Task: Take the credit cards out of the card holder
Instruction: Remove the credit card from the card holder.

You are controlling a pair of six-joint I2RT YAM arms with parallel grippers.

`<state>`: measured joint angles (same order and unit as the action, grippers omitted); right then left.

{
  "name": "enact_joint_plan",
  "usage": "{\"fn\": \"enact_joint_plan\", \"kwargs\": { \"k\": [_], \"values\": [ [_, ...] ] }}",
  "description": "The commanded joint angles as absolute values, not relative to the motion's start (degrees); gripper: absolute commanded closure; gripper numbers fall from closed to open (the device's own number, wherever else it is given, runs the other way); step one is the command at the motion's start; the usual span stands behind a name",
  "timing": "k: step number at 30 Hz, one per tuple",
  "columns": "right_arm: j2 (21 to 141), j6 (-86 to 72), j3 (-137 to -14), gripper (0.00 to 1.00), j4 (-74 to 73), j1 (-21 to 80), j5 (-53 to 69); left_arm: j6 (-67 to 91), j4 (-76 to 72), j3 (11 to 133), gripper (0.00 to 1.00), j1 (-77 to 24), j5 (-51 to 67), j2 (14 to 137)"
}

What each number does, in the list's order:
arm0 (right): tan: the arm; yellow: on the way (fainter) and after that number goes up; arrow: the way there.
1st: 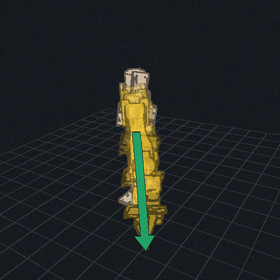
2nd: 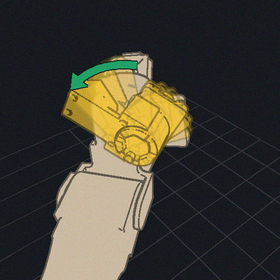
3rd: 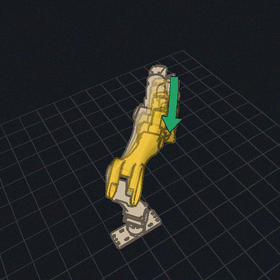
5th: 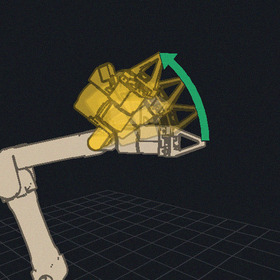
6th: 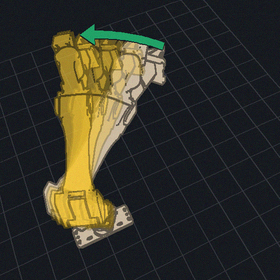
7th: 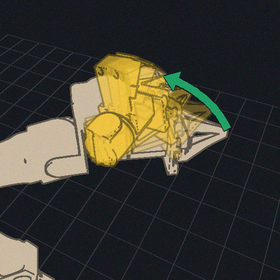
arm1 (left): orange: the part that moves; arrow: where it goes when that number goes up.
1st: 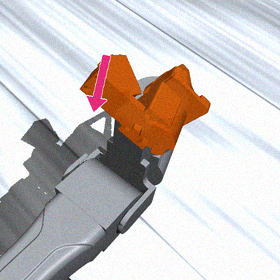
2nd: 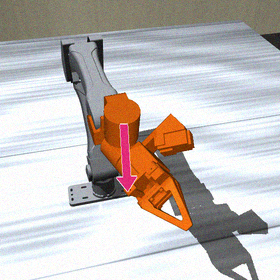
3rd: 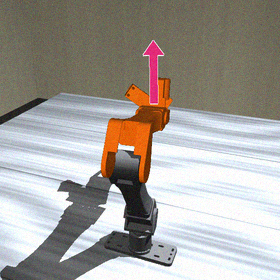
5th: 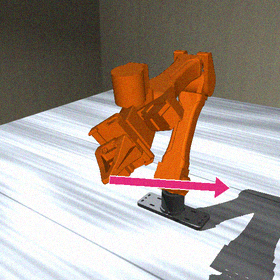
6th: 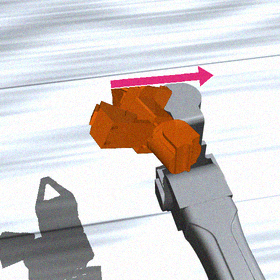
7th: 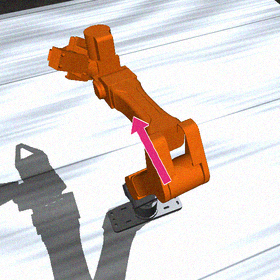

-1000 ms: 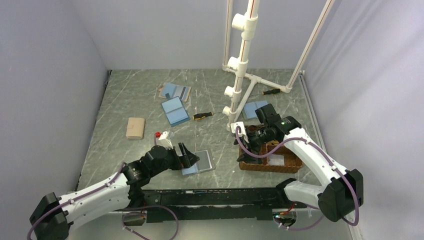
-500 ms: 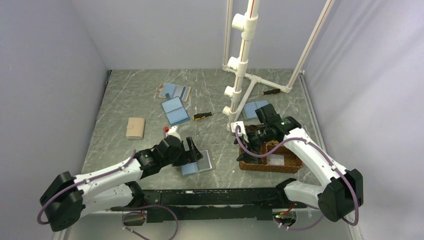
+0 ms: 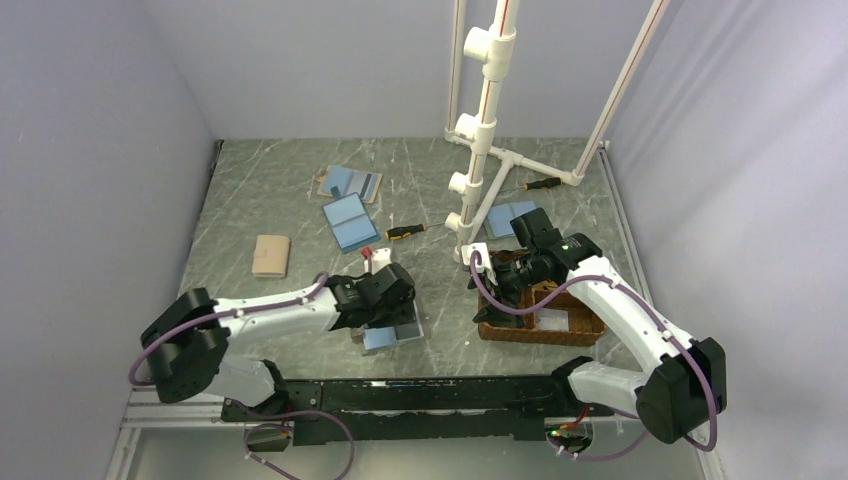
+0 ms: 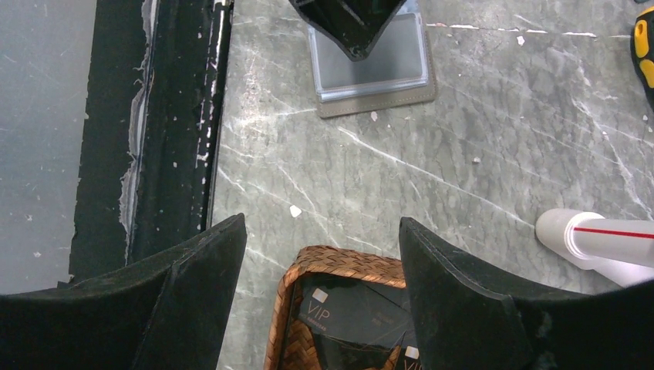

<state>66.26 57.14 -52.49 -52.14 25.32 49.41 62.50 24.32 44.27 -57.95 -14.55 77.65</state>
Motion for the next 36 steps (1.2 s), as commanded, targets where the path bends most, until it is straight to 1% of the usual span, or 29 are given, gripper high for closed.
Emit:
{"fn": "enact_joint_plan", "kwargs": {
  "k": [1, 6, 11, 18, 26, 30, 33, 36],
  "values": [
    [65.91, 57.05, -52.23, 0.25, -50.62, 25.13, 50.7, 63.22, 28.63, 48.51, 0.31, -59.16, -17.82, 82.34],
    [65.96, 57.04, -52.13, 0.25, -50.54, 25.14, 50.8, 64.9, 34.17, 54.34, 0.29, -59.76, -20.5, 88.45],
    [66.09, 57.04, -52.21, 0.25, -50.71, 25.11, 50.8, 66.02, 38.7, 59.51, 0.27, -60.07, -20.72, 94.2],
    [66.09, 57.19, -52.19, 0.25, -50.81, 25.14, 50.97, 67.59, 43.21, 63.06, 0.26, -60.21, -21.37, 99.05],
    [66.09, 57.22, -52.21, 0.25, -50.99, 25.14, 51.06, 67.57, 43.71, 64.02, 0.26, -60.21, -20.68, 101.79],
    [66.17, 57.3, -52.23, 0.25, -51.06, 25.14, 51.15, 68.04, 45.17, 64.0, 0.27, -60.21, -21.19, 101.74],
    [66.11, 57.32, -52.22, 0.25, -51.09, 25.14, 51.24, 68.17, 45.53, 63.27, 0.33, -60.21, -21.49, 100.66],
    [66.17, 57.39, -52.21, 0.25, -51.12, 25.14, 51.37, 68.03, 44.22, 61.64, 0.36, -60.21, -21.31, 98.45]
  ]
}}
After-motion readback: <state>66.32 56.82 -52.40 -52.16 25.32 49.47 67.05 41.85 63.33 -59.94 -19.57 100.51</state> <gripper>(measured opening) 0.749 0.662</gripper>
